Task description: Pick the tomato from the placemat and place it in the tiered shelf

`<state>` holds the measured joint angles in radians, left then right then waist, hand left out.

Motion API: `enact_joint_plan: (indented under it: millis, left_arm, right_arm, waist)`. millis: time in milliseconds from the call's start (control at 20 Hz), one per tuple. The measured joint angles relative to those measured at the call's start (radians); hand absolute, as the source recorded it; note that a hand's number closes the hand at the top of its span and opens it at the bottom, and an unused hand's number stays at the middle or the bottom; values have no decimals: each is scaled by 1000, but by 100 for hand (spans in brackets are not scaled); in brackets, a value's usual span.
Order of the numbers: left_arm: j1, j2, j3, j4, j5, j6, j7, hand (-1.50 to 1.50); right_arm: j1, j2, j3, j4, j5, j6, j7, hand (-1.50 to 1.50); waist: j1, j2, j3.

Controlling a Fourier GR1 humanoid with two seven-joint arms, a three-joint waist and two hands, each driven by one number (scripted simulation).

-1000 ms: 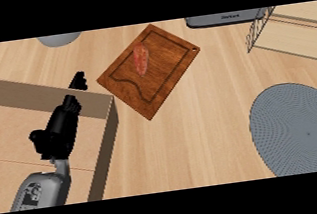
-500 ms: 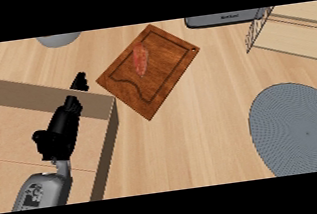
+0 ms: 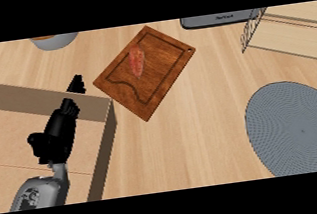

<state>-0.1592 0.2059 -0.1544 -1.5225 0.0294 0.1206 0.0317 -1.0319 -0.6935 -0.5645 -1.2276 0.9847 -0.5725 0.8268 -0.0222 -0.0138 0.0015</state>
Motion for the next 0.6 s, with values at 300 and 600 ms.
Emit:
enact_joint_plan:
  millis: [300, 600]
  left_arm:
    - [20, 9, 18, -3, 9, 1, -6, 0]
    - [36, 17, 31, -9, 18, 2, -9, 0]
  right_arm:
    - [135, -65, -98, -198, -74, 235, 138, -150]
    - [354, -102, -245, -434, -213, 470, 180, -150]
  waist:
    - [-29, -9, 2]
    - [-52, -12, 2]
